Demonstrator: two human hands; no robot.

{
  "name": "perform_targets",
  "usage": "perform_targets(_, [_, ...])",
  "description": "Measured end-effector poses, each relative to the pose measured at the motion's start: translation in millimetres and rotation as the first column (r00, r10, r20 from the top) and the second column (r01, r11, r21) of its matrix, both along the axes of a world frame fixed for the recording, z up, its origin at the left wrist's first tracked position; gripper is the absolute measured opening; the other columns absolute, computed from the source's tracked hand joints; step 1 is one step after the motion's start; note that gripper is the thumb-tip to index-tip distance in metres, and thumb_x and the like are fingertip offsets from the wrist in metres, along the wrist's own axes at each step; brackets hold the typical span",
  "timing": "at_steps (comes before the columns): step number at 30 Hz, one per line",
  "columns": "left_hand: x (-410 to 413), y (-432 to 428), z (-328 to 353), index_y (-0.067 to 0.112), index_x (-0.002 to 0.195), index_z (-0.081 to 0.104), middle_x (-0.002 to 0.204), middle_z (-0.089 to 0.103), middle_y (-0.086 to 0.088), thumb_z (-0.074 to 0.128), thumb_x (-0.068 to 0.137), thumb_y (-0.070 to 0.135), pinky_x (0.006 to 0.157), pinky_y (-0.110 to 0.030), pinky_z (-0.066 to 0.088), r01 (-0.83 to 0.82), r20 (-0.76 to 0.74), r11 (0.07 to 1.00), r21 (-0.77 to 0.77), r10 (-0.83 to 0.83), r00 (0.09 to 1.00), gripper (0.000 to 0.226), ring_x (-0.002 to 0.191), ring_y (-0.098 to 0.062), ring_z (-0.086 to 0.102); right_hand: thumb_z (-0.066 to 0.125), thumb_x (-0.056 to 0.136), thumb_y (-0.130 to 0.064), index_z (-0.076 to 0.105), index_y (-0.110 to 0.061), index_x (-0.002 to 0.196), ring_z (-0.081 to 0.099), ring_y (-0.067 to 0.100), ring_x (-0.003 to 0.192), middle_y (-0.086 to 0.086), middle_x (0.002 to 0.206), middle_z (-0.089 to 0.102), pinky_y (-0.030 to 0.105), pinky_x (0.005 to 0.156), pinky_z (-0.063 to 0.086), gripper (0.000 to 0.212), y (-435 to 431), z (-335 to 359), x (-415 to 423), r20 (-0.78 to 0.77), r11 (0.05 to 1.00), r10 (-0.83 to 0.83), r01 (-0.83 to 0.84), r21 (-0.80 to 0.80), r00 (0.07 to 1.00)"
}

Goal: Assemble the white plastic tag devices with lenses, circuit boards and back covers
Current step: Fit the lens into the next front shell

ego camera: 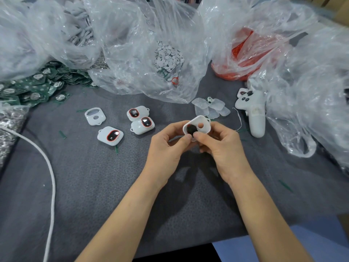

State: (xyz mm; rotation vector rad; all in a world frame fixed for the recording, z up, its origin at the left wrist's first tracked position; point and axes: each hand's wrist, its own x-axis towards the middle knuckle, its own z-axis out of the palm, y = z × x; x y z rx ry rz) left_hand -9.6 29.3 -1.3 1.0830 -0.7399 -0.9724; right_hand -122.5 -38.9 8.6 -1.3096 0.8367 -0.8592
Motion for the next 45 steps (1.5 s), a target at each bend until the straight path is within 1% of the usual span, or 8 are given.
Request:
perform_targets(7, [-0.6, 0.0, 0.4, 0.005, 0.099, 0.068, 0.098, 0.072, -0.014, 0.058, 0.091, 0.0, 0.077, -0.028, 0.056, -0.018, 0.037, 1.0, 0.003, 0.018, 0.999, 0.014, 0.091, -0.021, 0.069, 0.07, 0.072, -0.009, 0.07, -0.009, 0.09, 0.054, 0.011, 0.067, 0.003, 0.074, 0.063, 0.02, 0.054, 0.042, 0.017, -5.2, -3.5, -3.7, -0.016, 0.994, 0.093, -0.092, 0.057, 0.996])
perform_targets(11, [0.2, 1.8, 2.6, 0.004, 0.101, 0.068, 0.096, 0.072, -0.009, 0.057, 0.091, -0.001, 0.075, -0.026, 0.056, 0.028, 0.037, 1.0, -0.009, -0.028, 0.999, 0.016, 0.089, -0.017, 0.069, 0.068, 0.075, -0.011, 0.069, -0.007, 0.09, 0.051, 0.014, 0.067, 0.002, 0.072, 0.064, 0.02, 0.054, 0.04, 0.016, -6.6, -2.5, -5.3, 0.031, 0.986, 0.132, -0.134, 0.094, 0.991])
perform_targets(15, [0.5, 2.9, 6.0, 0.005, 0.103, 0.068, 0.094, 0.073, -0.005, 0.056, 0.091, -0.003, 0.074, -0.024, 0.055, 0.049, 0.026, 0.999, -0.009, -0.049, 0.998, 0.018, 0.088, -0.014, 0.069, 0.065, 0.083, -0.007, 0.068, 0.0, 0.098, 0.046, 0.016, 0.067, 0.014, 0.08, 0.058, 0.021, 0.054, 0.037, 0.017, -6.9, -1.1, -5.9, 0.03, 0.982, 0.152, -0.154, 0.105, 0.988])
perform_targets(20, [1.4, 4.6, 9.6, 0.012, 0.106, 0.069, 0.095, 0.074, 0.0, 0.055, 0.091, -0.006, 0.073, -0.021, 0.055, 0.104, 0.029, 0.995, 0.003, -0.104, 0.994, 0.027, 0.088, -0.011, 0.069, 0.061, 0.086, -0.005, 0.072, -0.006, 0.092, 0.042, 0.025, 0.073, 0.017, 0.082, 0.058, 0.027, 0.058, 0.034, 0.013, -6.9, -0.8, -6.3, 0.022, 0.981, 0.161, -0.163, 0.109, 0.987])
perform_targets(28, [2.6, 3.6, 6.6, 0.022, 0.114, 0.066, 0.105, 0.073, -0.002, 0.06, 0.088, -0.006, 0.093, -0.034, 0.053, 0.054, 0.193, 0.995, 0.08, -0.069, 0.979, 0.038, 0.099, -0.015, 0.067, 0.067, 0.081, -0.011, 0.071, -0.005, 0.094, 0.047, 0.029, 0.08, 0.019, 0.086, 0.061, 0.027, 0.059, 0.037, 0.015, -6.9, -2.0, -4.5, 0.032, 0.977, 0.165, -0.168, 0.133, 0.986])
perform_targets(33, [1.9, 3.3, 5.8, 0.027, 0.115, 0.062, 0.105, 0.072, -0.002, 0.061, 0.089, -0.004, 0.087, -0.024, 0.053, 0.027, 0.259, 0.996, 0.082, -0.048, 0.965, 0.041, 0.093, -0.007, 0.066, 0.065, 0.072, -0.024, 0.071, -0.008, 0.094, 0.053, 0.021, 0.073, 0.011, 0.082, 0.065, 0.023, 0.055, 0.039, 0.028, -6.8, -0.2, -6.1, 0.031, 0.972, 0.192, -0.194, 0.13, 0.981])
perform_targets(39, [3.5, 3.1, 7.7, 0.019, 0.113, 0.065, 0.098, 0.072, -0.006, 0.062, 0.086, -0.004, 0.087, -0.021, 0.052, 0.084, 0.107, 0.995, 0.051, -0.089, 0.99, 0.036, 0.091, -0.009, 0.066, 0.056, 0.087, -0.008, 0.069, -0.008, 0.09, 0.057, 0.007, 0.061, -0.001, 0.069, 0.065, 0.019, 0.053, 0.044, 0.014, -7.9, 2.2, -7.6, 0.136, 0.946, 0.234, -0.258, 0.199, 0.963])
perform_targets(45, [2.1, 3.6, 7.6, 0.017, 0.106, 0.068, 0.094, 0.074, 0.003, 0.061, 0.087, -0.005, 0.078, -0.018, 0.052, 0.045, 0.195, 0.998, 0.045, -0.053, 0.979, 0.029, 0.087, -0.007, 0.069, 0.055, 0.09, -0.004, 0.069, -0.005, 0.096, 0.057, 0.008, 0.063, 0.0, 0.071, 0.066, 0.02, 0.054, 0.046, 0.015, -6.6, 2.2, -6.2, 0.123, 0.96, 0.2, -0.219, 0.172, 0.972])
